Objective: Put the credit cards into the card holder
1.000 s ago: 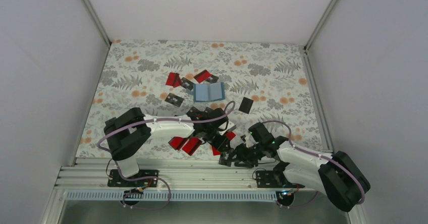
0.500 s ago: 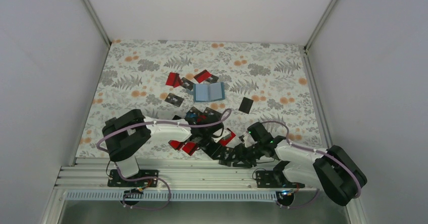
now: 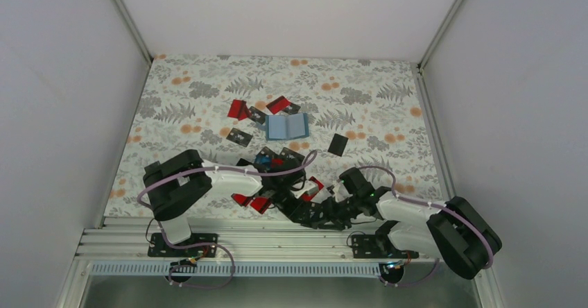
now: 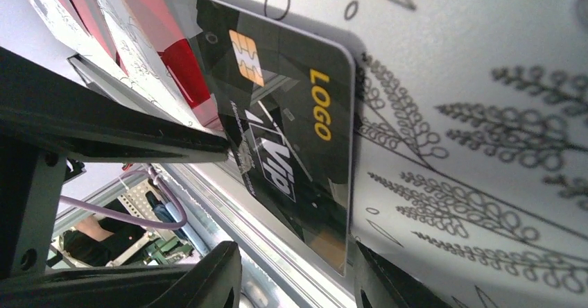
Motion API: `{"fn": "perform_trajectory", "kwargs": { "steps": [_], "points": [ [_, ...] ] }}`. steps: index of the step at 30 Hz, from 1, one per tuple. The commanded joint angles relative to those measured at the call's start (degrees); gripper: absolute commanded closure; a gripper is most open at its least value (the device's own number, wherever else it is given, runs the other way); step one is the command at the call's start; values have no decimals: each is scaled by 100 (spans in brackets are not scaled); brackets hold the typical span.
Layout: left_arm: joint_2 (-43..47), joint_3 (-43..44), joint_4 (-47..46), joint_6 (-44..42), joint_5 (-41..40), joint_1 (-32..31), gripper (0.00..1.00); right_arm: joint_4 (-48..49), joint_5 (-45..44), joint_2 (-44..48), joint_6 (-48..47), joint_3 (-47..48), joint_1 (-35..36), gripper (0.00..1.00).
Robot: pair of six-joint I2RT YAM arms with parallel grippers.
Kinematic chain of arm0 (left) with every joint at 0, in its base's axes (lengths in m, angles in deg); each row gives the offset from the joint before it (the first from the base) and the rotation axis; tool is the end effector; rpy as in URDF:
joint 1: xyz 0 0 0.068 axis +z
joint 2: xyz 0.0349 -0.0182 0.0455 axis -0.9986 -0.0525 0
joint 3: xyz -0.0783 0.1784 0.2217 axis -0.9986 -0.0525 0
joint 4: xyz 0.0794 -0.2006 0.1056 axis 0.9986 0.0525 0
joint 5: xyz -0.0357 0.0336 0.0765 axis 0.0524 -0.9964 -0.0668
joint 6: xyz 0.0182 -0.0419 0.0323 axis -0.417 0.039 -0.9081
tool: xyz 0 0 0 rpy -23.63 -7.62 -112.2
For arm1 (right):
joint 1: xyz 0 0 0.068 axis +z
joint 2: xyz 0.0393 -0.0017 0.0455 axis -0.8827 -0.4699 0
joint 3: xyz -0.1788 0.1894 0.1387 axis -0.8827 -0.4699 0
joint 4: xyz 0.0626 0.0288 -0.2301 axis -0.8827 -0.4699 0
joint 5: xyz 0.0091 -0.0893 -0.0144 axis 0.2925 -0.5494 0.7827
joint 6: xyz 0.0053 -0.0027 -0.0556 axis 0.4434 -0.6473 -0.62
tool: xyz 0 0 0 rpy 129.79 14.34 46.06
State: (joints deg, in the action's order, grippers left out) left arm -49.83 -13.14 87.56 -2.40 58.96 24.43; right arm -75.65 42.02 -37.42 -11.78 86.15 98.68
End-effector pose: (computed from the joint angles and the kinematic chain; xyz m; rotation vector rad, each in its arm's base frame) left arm 0.1209 -0.2803 0.1663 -1.0988 -2.6266 1.0831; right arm 0.0810 0.0955 0.1363 -0.1878 -2.5835 -1.1814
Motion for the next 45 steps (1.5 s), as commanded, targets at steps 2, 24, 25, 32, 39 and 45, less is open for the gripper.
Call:
{"fn": "perform_trajectory", "kwargs": {
  "steps": [2,24,25,32,39,45],
  "points": [
    [-223,-203,-809,213,488,-93,56,1107,-552,-300,253,-189,-18,58],
    [-78,-1169,-2776,631,1026,86,64,1690,-589,313,334,-462,-13,85],
    [-67,-1214,-2854,641,1056,106,65,1725,-563,313,319,-461,-10,86],
    [-31,-1422,-3318,653,1256,220,65,1804,-325,97,-102,-315,-7,92],
    [-66,-1511,-3566,562,1456,330,66,1731,-32,-56,-637,-152,-4,95],
    [-104,-1519,-3728,523,1601,426,66,1630,397,-210,-1195,71,-3,96]
  ]
}}
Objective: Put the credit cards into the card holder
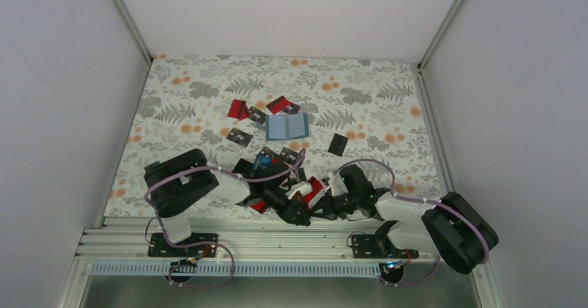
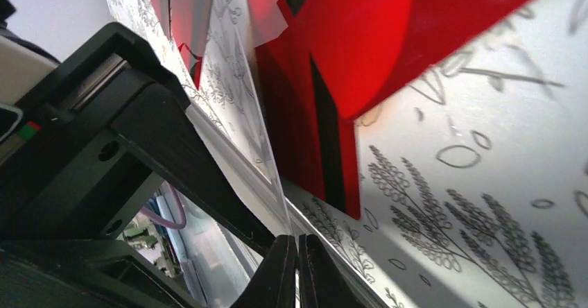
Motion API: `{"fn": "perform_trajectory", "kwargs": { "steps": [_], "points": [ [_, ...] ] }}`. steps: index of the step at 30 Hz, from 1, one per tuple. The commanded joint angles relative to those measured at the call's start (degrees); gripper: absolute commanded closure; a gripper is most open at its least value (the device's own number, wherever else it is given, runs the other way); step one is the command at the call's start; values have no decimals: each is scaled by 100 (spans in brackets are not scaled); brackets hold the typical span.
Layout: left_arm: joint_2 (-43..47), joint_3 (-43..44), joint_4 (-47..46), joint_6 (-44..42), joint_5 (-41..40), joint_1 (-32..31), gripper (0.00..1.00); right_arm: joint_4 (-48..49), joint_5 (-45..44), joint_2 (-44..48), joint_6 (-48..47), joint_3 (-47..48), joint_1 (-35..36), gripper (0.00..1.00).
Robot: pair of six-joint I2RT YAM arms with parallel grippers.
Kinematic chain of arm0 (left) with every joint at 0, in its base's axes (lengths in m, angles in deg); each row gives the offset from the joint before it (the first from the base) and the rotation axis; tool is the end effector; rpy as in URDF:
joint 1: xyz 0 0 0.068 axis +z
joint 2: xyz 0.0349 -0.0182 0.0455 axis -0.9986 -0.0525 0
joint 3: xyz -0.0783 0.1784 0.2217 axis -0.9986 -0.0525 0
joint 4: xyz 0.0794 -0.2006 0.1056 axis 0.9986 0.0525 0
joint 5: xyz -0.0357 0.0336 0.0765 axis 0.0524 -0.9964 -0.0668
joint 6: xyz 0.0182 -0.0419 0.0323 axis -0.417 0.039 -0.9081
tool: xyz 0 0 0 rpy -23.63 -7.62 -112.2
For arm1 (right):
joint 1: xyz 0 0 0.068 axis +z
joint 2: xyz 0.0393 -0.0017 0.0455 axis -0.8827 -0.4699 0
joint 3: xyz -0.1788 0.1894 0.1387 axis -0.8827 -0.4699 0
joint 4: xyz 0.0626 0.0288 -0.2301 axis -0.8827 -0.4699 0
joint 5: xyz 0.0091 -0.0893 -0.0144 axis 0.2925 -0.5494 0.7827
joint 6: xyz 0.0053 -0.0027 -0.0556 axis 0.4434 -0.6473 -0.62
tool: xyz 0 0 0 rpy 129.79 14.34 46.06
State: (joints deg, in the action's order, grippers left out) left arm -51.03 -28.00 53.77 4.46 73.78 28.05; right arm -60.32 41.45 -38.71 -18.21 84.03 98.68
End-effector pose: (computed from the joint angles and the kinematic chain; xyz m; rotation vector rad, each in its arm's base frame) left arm 0.1237 -0.2621 0.1419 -1.0592 -2.4057 1.5650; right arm 0.0931 0.1042 0.1390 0.0797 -2.6906 -1.4358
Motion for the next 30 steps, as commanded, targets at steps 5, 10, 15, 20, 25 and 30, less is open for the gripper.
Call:
{"fn": "perform_trajectory", "kwargs": {
  "steps": [5,10,15,20,25,30],
  "points": [
    [400,125,2,-130,109,154,66,-440,222,-91,-835,599,-33,96],
    [1226,639,1352,-356,-528,436,66,-325,547,-278,-762,677,-300,96],
    [1842,825,2100,-347,-1077,930,66,-296,1263,-493,-956,840,-781,96],
    [2442,1025,2646,-317,-1609,1335,66,-716,1827,-451,-1216,1282,-1149,96],
    [2791,1122,2879,-238,-2100,1715,66,-1220,2238,-595,-1560,1781,-1598,96],
    [3085,1050,2742,-67,-2336,2168,63,-1402,2560,-876,-1678,2287,-2075,96]
  ]
}}
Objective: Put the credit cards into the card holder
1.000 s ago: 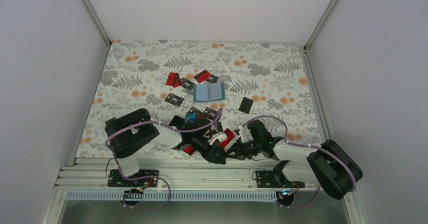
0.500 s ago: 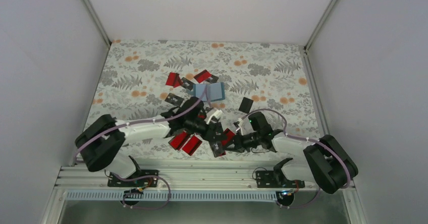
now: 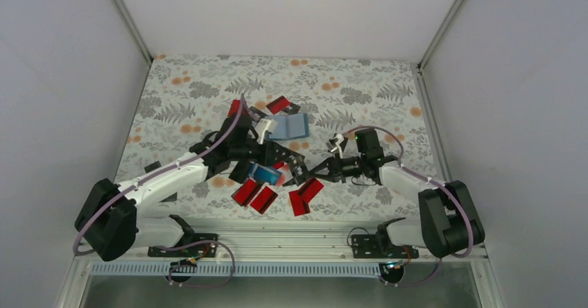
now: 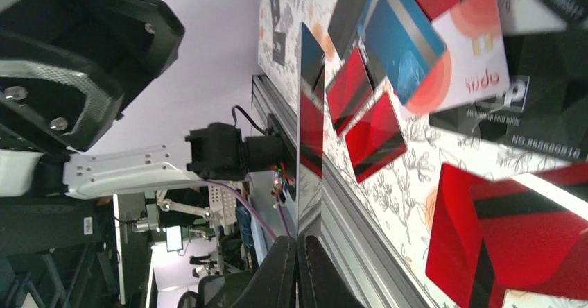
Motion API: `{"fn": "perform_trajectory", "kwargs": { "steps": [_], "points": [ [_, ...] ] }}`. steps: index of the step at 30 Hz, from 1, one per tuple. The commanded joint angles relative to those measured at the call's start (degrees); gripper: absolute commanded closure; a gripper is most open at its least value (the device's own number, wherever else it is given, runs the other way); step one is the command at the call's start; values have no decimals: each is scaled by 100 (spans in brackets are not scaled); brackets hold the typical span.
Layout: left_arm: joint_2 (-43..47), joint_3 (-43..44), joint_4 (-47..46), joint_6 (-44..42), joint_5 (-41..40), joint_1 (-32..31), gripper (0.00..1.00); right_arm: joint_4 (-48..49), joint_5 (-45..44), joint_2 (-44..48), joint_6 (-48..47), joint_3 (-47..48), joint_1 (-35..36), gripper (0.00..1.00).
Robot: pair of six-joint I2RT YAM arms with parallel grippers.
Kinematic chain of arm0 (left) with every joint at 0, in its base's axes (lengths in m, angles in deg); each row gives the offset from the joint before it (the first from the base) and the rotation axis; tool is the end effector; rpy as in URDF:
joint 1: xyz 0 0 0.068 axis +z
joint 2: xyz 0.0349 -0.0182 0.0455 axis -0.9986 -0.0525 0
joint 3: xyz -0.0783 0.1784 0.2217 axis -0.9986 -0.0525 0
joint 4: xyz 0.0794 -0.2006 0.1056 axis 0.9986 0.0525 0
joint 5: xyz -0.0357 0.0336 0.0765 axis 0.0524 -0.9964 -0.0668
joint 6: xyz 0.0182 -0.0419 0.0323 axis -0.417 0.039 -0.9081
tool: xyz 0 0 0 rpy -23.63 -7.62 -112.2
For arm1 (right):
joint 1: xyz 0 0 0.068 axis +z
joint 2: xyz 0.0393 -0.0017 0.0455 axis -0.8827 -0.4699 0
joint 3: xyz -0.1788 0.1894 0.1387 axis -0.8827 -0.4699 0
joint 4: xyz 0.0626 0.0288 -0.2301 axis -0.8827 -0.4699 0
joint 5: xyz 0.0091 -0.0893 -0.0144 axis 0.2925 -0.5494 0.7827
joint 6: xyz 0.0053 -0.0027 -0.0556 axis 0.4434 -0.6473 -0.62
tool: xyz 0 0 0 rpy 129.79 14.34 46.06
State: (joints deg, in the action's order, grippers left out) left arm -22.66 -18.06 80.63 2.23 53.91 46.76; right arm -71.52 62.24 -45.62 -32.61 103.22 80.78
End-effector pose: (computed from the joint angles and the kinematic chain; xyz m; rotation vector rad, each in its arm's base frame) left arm 0.1778 -0.1753 0.2729 0.5323 2.3175 -1.2081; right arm 0.1722 0.0962 0.1997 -0.2052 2.5278 1.8476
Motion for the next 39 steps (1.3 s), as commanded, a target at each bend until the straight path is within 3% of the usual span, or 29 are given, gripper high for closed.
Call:
{"fn": "perform_trajectory", "kwargs": {
  "steps": [1,5,21,26,35,39],
  "points": [
    [280,29,-38,204,-316,407,61,-111,506,-223,-9,420,-309,96],
    [278,-67,-581,415,23,754,61,604,324,-157,683,777,-355,96],
    [-412,8,-3648,1644,1653,1565,56,974,319,-779,1610,3028,-434,96],
    [-619,372,-3595,1547,1741,1603,55,948,409,-941,1610,3382,-431,96],
    [-1052,557,-4323,2024,1883,1607,55,1042,465,-925,1640,3521,-415,96],
    [-1163,598,-4509,2186,1899,1610,61,1078,490,-911,1639,3542,-406,96]
  ]
}}
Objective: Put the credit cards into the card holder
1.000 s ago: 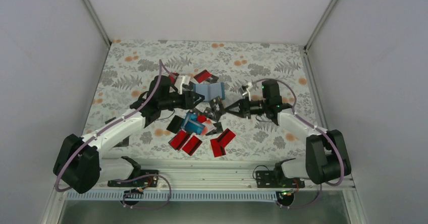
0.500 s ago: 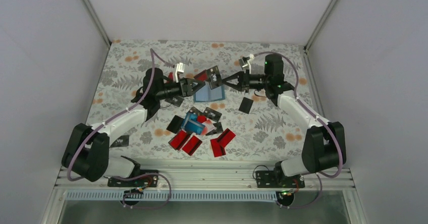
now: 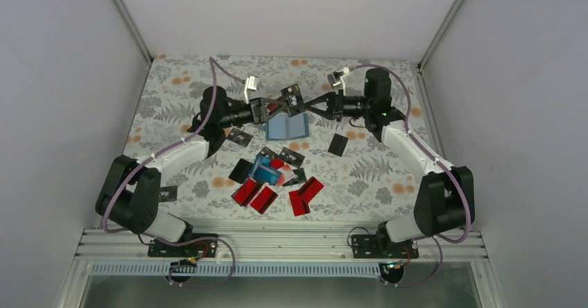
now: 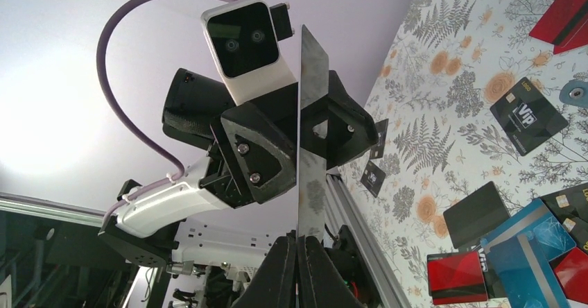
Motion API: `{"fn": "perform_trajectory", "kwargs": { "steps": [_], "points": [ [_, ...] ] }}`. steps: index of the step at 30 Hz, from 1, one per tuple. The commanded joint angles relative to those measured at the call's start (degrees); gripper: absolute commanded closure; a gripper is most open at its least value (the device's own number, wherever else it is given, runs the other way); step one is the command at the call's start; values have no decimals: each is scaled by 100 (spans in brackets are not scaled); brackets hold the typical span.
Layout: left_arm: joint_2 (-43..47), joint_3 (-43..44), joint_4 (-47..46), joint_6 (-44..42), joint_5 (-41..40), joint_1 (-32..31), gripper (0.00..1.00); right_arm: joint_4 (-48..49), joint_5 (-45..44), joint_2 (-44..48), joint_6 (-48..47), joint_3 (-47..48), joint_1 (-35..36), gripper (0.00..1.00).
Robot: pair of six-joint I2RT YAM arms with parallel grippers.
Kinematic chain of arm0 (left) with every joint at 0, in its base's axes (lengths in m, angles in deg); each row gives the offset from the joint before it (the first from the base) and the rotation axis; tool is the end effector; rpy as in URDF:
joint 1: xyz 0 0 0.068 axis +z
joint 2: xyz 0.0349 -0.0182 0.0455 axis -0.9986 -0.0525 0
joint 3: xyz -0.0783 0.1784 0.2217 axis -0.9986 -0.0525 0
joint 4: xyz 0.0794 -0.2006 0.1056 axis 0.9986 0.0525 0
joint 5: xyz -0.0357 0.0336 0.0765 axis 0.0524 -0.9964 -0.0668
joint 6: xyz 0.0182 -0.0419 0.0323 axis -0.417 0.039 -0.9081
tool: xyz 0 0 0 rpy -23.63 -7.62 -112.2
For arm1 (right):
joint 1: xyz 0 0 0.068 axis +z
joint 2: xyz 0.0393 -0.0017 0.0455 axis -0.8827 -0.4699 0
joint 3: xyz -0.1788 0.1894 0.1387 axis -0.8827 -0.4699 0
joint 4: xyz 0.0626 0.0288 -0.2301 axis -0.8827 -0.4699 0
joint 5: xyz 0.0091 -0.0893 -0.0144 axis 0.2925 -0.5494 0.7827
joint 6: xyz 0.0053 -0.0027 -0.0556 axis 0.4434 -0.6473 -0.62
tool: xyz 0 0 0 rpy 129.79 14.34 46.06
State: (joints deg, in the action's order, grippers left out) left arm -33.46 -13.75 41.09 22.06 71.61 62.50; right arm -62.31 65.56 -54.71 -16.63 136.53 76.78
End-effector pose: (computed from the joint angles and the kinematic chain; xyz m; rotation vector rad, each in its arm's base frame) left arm 0.2674 -0.1529 0.3168 0.3307 1.8399 -1.6010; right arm 0.2793 0.1114 0.3416 -0.3243 2.1228 1.8818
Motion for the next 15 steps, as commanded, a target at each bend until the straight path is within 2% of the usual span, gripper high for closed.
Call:
{"fn": "perform_trajectory", "kwargs": {
  "steps": [1,9,15],
  "points": [
    [-113,181,-607,243,133,33,62,150,159,2,28,220,2,96],
    [-303,223,-1105,567,294,32,68,118,133,-30,-62,293,49,96],
    [-314,231,-1210,638,301,29,87,117,131,-49,-82,304,91,96]
  ]
}}
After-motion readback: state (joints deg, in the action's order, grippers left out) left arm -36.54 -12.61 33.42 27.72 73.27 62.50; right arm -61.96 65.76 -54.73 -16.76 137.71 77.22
